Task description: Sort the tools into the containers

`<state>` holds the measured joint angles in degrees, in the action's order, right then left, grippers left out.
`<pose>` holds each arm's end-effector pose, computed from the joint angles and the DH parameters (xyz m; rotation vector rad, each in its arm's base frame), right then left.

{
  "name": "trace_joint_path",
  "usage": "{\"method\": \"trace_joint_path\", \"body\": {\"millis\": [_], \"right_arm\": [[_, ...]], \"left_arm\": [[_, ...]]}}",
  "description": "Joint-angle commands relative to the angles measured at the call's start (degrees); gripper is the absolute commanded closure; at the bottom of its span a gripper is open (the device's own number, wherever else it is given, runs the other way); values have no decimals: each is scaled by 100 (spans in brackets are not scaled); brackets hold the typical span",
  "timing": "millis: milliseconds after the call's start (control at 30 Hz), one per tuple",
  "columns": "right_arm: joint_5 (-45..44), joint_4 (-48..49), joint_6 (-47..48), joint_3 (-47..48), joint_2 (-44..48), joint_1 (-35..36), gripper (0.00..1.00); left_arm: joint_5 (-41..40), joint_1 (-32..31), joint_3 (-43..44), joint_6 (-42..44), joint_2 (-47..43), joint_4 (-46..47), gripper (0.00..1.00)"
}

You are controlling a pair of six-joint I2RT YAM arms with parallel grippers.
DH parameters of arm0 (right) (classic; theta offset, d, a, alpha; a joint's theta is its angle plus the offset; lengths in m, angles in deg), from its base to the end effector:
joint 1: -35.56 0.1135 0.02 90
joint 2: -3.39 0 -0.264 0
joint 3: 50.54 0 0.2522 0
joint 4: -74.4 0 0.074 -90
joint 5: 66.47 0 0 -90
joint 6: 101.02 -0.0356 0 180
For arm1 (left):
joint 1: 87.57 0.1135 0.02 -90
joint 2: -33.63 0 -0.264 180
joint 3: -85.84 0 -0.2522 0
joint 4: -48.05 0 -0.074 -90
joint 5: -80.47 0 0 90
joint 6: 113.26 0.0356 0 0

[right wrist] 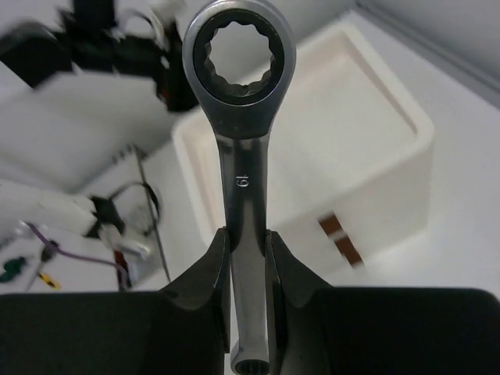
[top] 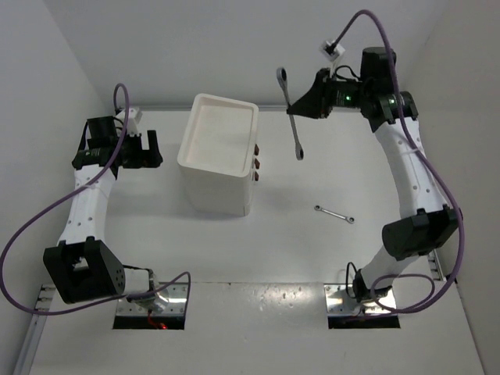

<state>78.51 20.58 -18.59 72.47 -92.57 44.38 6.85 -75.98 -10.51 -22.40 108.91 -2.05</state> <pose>0.3476 0.0834 0.4482 -0.6317 1.9005 1.1497 0.2794 0.0471 0.3336 -0.0664 2.2715 -0.2143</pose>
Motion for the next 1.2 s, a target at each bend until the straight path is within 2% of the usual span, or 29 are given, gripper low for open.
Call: {"method": "trace_joint_path", "body": {"millis": [0, 67, 233, 500, 700, 933, 1167], "right_arm": [[751, 3149, -2781, -176, 245, 251, 100], [453, 3468, -3353, -80, 35, 532, 100], [-530, 3504, -3917, 298, -677, 1016, 100], [-2183, 2731, -3690, 676, -1196, 1701, 100], [-3219, 2178, -3031, 835, -1399, 2053, 100], [-3845, 1879, -2574, 835, -1566, 2396, 100], [-3960, 1817, -2574, 580, -1838, 2590, 100]], "left_arm": [[111, 62, 113, -139, -146, 171, 0], [111, 62, 113, -139, -146, 171, 0], [6, 62, 61, -139, -146, 171, 0], [-100, 62, -98, -139, -199, 224, 0], [-100, 62, -204, -139, -199, 224, 0], [-153, 62, -256, -86, -251, 276, 0], [-206, 62, -309, -86, -251, 329, 0]]}}
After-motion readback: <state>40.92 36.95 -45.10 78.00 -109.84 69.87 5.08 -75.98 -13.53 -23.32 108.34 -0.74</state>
